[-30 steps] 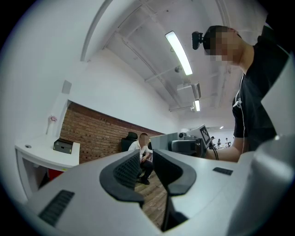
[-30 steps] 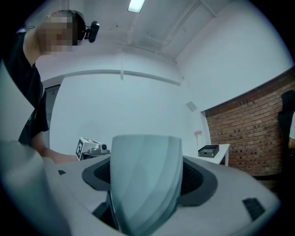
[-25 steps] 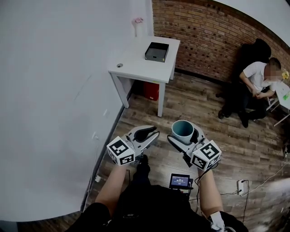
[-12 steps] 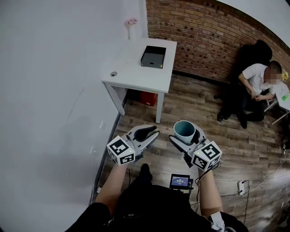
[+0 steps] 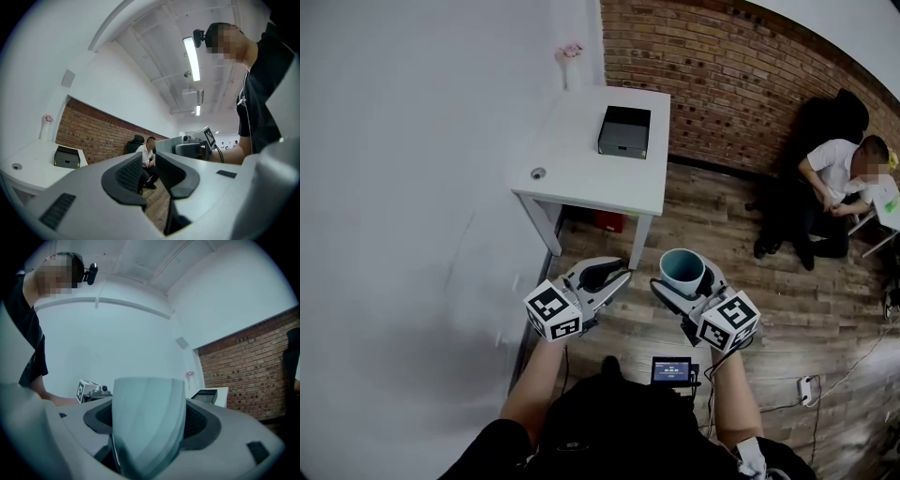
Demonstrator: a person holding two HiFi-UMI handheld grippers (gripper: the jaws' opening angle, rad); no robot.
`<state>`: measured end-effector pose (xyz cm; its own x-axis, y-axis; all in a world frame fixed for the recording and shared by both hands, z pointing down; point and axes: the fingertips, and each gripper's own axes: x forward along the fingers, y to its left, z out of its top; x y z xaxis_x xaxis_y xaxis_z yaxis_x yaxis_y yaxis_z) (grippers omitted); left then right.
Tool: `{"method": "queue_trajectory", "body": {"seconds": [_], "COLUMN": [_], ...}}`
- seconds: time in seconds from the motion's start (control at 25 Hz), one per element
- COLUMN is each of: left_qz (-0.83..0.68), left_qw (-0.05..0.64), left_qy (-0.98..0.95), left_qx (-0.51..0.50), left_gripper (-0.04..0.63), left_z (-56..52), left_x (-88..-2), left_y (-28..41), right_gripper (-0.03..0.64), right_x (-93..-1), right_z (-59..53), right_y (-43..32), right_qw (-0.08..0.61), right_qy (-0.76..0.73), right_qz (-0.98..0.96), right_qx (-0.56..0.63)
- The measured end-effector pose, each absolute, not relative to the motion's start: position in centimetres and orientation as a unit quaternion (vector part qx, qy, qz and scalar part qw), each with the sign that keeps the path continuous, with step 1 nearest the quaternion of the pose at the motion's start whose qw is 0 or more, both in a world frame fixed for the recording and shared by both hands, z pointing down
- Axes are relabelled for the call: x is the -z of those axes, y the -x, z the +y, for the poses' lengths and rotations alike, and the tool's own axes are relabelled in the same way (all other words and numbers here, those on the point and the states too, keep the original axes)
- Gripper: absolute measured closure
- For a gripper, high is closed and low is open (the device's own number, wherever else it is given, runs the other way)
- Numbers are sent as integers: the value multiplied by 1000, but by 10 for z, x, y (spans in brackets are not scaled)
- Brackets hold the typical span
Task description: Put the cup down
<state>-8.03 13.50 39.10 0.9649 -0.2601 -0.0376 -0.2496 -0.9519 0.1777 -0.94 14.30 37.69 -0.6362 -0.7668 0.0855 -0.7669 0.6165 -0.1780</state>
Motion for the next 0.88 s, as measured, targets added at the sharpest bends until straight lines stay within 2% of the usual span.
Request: {"method": "queue_trajectory", "body": {"seconds": [0.88], "left_qz": [-154], "left_qw": [81], "left_qy": [-984], "left_qx": [39], "left_gripper": [517], "left_z": [40], "left_x": [-405], "left_y": [107], "right_gripper": [227], "right_x": [-388], "right_z": [45], "right_y": [32], "right_qw": [5], "right_qy": [-415], "right_qz": [-905], "right_qx": [-93]}}
